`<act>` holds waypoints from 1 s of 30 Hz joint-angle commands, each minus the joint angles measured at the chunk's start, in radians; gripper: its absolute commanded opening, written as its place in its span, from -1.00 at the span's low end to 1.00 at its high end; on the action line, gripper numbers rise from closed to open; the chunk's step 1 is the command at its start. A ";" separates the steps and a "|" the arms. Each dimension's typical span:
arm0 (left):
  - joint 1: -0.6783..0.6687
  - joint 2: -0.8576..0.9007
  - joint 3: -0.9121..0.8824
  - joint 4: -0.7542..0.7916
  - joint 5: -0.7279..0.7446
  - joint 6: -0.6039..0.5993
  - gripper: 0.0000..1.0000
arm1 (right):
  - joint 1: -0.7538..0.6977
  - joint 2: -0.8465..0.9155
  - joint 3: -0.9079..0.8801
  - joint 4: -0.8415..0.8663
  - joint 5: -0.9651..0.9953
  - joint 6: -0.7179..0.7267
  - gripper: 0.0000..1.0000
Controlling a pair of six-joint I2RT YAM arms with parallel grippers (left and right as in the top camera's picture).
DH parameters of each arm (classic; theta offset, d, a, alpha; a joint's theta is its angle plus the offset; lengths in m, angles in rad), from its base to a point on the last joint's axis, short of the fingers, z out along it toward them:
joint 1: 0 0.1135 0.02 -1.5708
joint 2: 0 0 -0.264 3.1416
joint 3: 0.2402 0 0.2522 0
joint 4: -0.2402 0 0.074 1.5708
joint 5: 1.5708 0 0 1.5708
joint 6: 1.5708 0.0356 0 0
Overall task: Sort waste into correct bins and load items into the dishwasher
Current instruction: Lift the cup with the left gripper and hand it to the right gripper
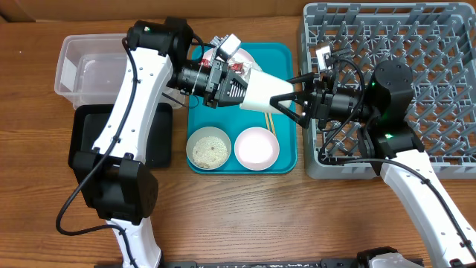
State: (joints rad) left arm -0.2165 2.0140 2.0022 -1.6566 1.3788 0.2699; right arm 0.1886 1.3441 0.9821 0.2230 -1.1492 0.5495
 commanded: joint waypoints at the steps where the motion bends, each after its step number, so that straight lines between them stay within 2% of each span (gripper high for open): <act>1: -0.007 -0.013 0.000 -0.003 0.084 0.047 -0.92 | 0.003 0.000 0.018 0.000 0.022 0.002 0.60; 10: -0.025 -0.013 -0.001 0.001 0.066 0.049 -0.92 | 0.003 0.000 0.018 0.000 0.026 0.002 0.36; 15: -0.046 -0.013 -0.003 0.011 0.057 0.048 -0.92 | 0.003 0.000 0.018 0.001 0.029 0.002 0.31; 17: -0.047 -0.013 -0.003 0.011 0.057 0.048 -0.92 | 0.003 0.000 0.018 0.001 0.029 0.002 0.32; 20: -0.047 -0.013 -0.003 0.011 0.055 0.047 -0.92 | 0.003 0.000 0.018 0.003 0.030 0.002 0.53; 25: -0.047 -0.013 -0.003 0.012 0.054 0.045 -0.92 | 0.003 0.000 0.018 0.012 0.029 0.002 0.58; 27: -0.047 -0.013 -0.003 0.012 0.054 0.045 -0.92 | 0.003 0.000 0.018 0.012 0.029 0.002 0.53; 30: -0.047 -0.013 -0.003 0.012 0.050 0.045 -0.92 | 0.003 0.000 0.018 0.012 0.030 0.002 0.33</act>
State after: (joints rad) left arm -0.2474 2.0140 2.0014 -1.6382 1.3830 0.2733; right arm 0.1925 1.3437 0.9821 0.2379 -1.1790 0.5495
